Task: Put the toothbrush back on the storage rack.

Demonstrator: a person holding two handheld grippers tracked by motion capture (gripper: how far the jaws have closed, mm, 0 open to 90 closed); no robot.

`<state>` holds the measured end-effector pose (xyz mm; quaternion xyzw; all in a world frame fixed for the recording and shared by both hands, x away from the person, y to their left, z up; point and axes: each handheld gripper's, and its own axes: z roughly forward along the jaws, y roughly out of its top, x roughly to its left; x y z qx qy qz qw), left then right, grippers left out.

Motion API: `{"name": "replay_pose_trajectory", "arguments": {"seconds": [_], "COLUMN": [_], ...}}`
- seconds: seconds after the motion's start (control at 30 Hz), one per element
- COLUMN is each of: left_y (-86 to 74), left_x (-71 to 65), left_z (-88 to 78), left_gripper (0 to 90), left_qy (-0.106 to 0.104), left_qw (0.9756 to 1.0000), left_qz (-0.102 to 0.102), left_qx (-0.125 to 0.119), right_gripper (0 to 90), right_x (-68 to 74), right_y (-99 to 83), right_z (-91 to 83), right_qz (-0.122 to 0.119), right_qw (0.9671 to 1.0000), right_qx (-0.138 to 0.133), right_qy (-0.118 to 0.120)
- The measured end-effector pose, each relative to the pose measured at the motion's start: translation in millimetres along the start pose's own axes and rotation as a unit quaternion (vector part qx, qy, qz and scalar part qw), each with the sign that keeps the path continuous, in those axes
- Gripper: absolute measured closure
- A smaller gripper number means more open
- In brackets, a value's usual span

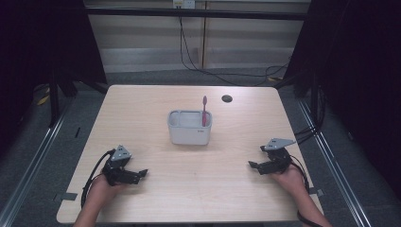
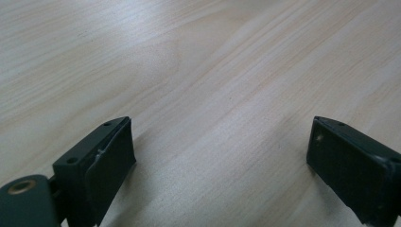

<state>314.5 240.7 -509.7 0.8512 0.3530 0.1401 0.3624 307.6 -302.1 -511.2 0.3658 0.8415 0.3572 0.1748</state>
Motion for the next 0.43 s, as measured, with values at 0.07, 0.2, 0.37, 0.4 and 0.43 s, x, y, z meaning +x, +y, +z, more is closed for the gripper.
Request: {"name": "replay_pose_trajectory", "arguments": {"seconds": [0.07, 0.2, 0.37, 0.4, 0.43], "left_y": [0.1, 0.0, 0.0, 0.0, 0.0], "left_x": [0.2, 0.0, 0.0, 0.1, 0.1], "left_z": [-0.2, 0.0, 0.0, -0.1, -0.1], "left_gripper": [8.0, 8.0, 8.0, 8.0, 8.0], "left_qy": [-0.001, 0.0, 0.0, -0.001, -0.001], "left_qw": [1.0, 1.0, 1.0, 1.0, 1.0], "left_qz": [0.0, 0.0, 0.0, 0.0, 0.0], "left_qx": [0.001, 0.0, 0.0, 0.001, 0.001], "right_gripper": [15.2, 15.2, 15.2, 15.2, 15.2], "right_x": [-0.8, -1.6, -1.8, -2.0, -2.3], "right_y": [-1.2, -1.9, -1.9, -1.9, -2.0], "right_z": [0.2, -0.2, -0.3, -0.1, 0.0], "right_qz": [0.005, 0.009, 0.014, 0.014, 0.016], "right_qw": [1.0, 0.9999, 0.9999, 0.9999, 0.9998], "right_qx": [-0.003, -0.002, 0.0, -0.001, 0.0], "right_qy": [0.003, 0.006, 0.007, 0.007, 0.007]}}
